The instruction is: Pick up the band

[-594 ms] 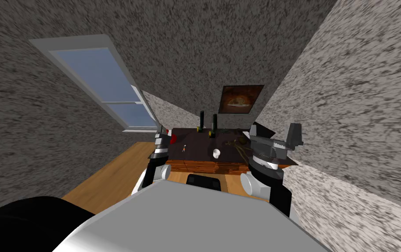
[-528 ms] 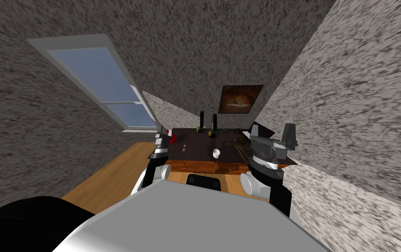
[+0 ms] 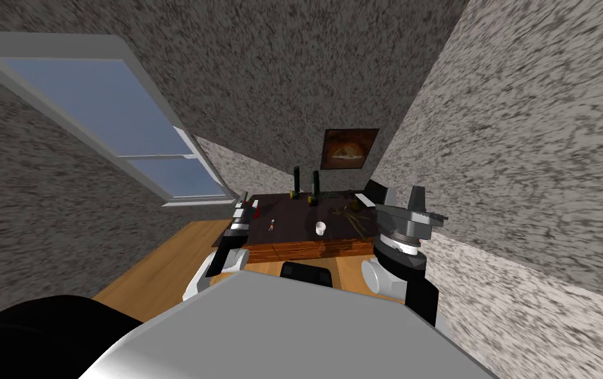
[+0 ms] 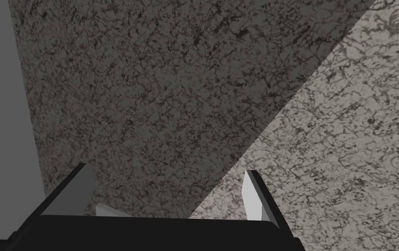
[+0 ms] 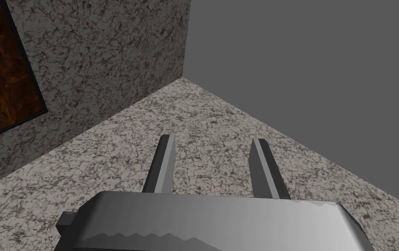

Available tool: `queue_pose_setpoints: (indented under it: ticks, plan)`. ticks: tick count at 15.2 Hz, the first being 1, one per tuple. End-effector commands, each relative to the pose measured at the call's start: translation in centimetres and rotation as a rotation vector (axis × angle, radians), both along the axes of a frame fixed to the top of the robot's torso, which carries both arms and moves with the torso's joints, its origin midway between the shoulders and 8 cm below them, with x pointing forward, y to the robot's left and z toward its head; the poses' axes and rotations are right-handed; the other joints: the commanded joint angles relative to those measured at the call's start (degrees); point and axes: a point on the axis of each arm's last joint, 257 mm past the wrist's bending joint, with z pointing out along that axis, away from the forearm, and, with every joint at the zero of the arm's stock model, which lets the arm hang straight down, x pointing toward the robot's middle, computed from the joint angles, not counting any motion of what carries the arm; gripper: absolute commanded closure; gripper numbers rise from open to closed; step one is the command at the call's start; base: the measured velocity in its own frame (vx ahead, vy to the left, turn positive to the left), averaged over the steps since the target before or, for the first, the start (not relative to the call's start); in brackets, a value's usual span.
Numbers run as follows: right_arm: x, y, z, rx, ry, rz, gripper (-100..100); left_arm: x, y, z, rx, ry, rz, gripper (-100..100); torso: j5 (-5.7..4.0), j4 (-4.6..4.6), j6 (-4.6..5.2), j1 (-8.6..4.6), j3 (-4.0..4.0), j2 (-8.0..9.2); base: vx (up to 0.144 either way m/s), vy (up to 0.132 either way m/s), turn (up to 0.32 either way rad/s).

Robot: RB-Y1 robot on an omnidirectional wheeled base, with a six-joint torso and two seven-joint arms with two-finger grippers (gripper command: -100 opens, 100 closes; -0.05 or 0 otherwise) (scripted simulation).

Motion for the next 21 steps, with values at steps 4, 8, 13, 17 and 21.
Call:
queue_pose_setpoints:
  ticks: [4, 8, 13, 17, 21]
  plan:
    - [0.0, 0.0, 0.0, 0.000, 0.000, 0.000, 0, 1.3, 4.1, -5.0, -0.063, 0.150, 0.034, -100, 0.00, 0.00, -0.01, 0.01, 0.01, 0.02, -0.022, 0.011, -0.265]
    - [0.0, 0.0, 0.0, 0.000, 0.000, 0.000, 0, 1.4, 7.3, -8.1, -0.127, 0.234, 0.075, -100, 0.00, 0.00, -0.01, 0.00, 0.01, 0.02, -0.024, 0.010, -0.218]
    - [0.0, 0.0, 0.0, 0.000, 0.000, 0.000, 0, 1.0, 11.0, -11.6, -0.215, 0.326, 0.135, -100, 0.00, 0.00, 0.00, -0.01, 0.00, -0.01, -0.020, 0.008, -0.193]
    - [0.0, 0.0, 0.0, 0.000, 0.000, 0.000, 0, 0.1, 14.8, -14.8, -0.314, 0.403, 0.205, -100, 0.00, 0.01, 0.00, 0.03, 0.02, 0.03, -0.029, 0.015, -0.270]
    - [0.0, 0.0, 0.0, 0.000, 0.000, 0.000, 0, -1.6, 18.9, -18.6, -0.431, 0.474, 0.290, -100, 0.01, 0.01, -0.01, 0.05, 0.02, 0.04, -0.032, 0.015, -0.297]
